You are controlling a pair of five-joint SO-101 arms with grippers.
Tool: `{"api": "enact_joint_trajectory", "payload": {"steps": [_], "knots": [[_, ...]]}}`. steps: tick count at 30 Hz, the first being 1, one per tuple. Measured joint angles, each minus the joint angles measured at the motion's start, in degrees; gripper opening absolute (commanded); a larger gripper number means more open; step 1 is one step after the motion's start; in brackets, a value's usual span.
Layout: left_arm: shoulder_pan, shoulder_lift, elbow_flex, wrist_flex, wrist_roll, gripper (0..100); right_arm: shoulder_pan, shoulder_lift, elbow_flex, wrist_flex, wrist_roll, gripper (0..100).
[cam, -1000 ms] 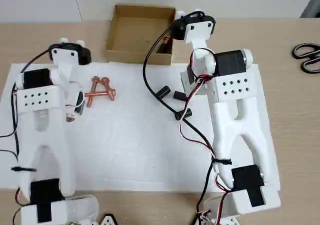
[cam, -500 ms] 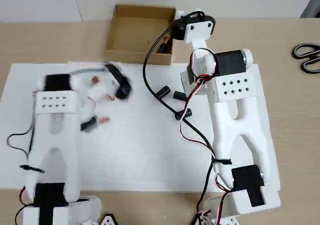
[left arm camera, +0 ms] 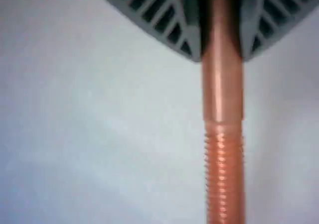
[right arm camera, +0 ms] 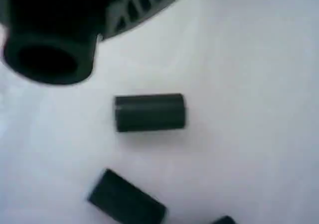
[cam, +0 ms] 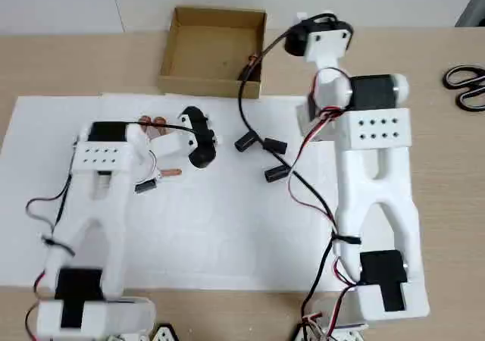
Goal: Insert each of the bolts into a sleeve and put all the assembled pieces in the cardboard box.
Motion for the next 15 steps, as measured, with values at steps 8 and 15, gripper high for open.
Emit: {"api": "enact_joint_trajectory", "payload": {"steps": [8, 15], "knots": [[-0.1, 8.8, 0.0, -6.2, 0.8, 16, 2.3, 0.0, 0.0, 0.0, 1.8, 0.5], [-1.1, 9.2, -4.9, -6.7, 7.5, 23, 2.2, 0.0, 0.0, 0.0, 1.8, 0.5]]}}
